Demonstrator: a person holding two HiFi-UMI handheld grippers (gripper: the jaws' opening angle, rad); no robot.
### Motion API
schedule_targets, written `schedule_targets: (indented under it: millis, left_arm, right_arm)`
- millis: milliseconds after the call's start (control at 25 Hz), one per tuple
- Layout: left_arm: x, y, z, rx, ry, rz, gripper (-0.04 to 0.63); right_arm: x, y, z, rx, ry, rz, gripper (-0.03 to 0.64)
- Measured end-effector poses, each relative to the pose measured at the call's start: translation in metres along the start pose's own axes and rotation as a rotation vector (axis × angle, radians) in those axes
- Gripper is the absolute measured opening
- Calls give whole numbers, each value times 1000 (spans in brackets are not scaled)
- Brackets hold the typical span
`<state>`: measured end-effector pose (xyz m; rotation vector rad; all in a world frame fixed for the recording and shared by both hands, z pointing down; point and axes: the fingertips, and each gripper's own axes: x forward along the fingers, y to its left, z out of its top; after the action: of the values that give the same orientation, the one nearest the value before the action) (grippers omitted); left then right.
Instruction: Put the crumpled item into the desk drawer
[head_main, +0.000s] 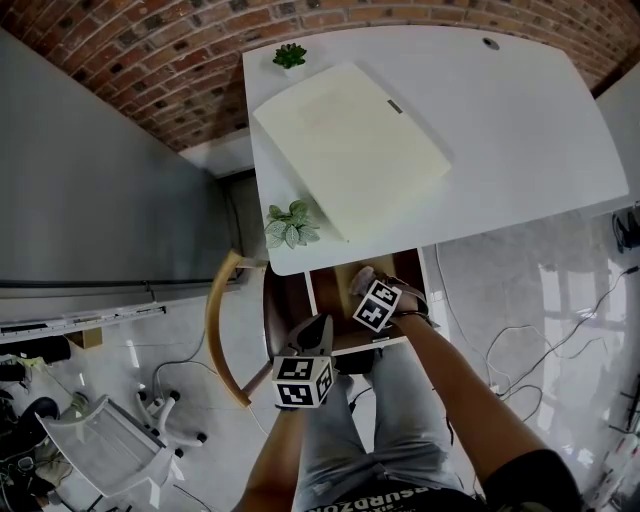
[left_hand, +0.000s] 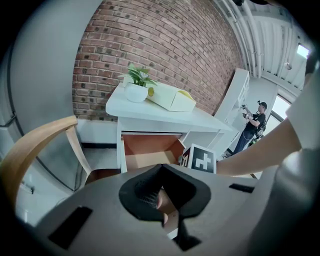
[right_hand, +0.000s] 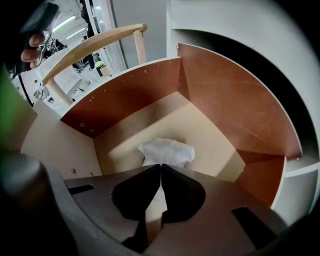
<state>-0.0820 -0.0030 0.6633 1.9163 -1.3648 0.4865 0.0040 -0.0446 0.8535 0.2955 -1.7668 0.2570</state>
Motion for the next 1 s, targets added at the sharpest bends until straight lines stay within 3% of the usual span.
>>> schedule_targets:
  millis: [1000]
  left_arm:
    - [13,13,-10,-2,12,3,3]
  right_arm:
    - [22,-4,-4,2,-22,4,25]
